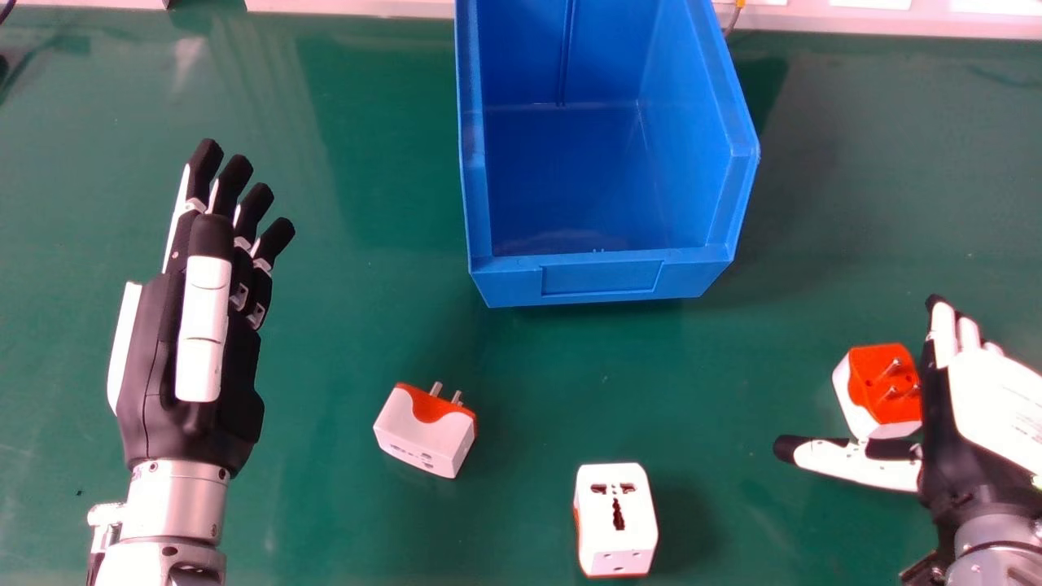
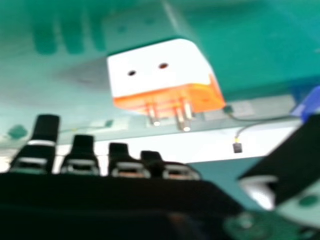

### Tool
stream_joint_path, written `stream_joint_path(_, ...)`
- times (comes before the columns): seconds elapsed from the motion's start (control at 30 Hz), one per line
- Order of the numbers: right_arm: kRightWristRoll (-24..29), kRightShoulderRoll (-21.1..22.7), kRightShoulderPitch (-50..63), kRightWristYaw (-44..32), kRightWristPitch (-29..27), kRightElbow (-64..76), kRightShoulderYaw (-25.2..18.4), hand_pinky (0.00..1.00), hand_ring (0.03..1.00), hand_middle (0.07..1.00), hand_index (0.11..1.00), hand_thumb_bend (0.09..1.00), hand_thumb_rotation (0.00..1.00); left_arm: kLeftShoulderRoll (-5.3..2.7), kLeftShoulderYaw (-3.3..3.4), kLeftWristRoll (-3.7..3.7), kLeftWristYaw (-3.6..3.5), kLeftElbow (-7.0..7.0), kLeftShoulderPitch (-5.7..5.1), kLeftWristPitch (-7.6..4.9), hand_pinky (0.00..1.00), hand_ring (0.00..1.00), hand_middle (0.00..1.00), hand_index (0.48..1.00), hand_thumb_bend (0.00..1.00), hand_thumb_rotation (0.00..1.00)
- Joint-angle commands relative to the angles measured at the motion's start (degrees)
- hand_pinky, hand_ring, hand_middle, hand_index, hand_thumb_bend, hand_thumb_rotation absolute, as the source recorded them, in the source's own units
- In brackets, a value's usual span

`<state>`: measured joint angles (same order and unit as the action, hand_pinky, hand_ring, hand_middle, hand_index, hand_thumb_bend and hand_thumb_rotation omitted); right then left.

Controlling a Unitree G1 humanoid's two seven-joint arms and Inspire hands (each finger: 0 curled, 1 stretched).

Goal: Pick all objects and put in blue box

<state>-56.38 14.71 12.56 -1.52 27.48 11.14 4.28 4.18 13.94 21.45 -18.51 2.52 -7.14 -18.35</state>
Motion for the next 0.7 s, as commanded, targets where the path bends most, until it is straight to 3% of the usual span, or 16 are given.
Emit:
stream_joint_path(0.0,0.3,1.3,-0.8,0.4,0.1,0.9,-0.3,0.85,0.97,0.999,1.0,0.94,0.53,0.26,0.35,0.26,0.1,-1.19,0.21,-0.43,0.93,0.96,0.98,0.97,0.83,0.77)
stream_joint_path(0.13,1.7,1.5,-1.5,0.5,-0.2,0.5,-0.5,0.84,0.966,1.0,1.0,0.942,0.47,0.39,0.51,0.89,-0.6,-1.22,0.08,-0.58,0.92,0.96,0.97,0.963,0.83,0.77)
stream_joint_path(0.3,3.1,2.0,-2.6,-0.3,0.4,0.4,-0.3,0.83,0.965,1.0,1.0,0.939,0.43,0.44,0.58,1.59,-0.83,-1.87,-0.26,-0.1,0.91,0.95,0.97,0.96,0.83,0.76)
stream_joint_path(0.4,3.3,2.3,-3.5,-0.7,1.0,-0.3,0.0,0.83,0.967,1.0,1.0,0.936,0.4,0.72,0.54,1.66,-0.96,-2.32,-0.52,0.35,0.91,0.95,0.97,0.959,0.83,0.76)
stream_joint_path(0.47,3.5,2.5,-4.3,-1.3,1.3,-1.1,0.1,0.83,0.967,1.0,1.0,0.936,0.4,0.87,0.46,1.31,-0.89,-2.57,-0.64,0.41,0.91,0.95,0.97,0.959,0.83,0.76)
stream_joint_path(0.67,3.5,4.2,-6.5,-4.1,3.1,-3.3,1.2,0.82,0.972,1.0,0.994,0.934,0.34,1.01,0.35,1.78,-1.0,-3.43,-0.89,1.32,0.91,0.96,0.97,0.961,0.82,0.76)
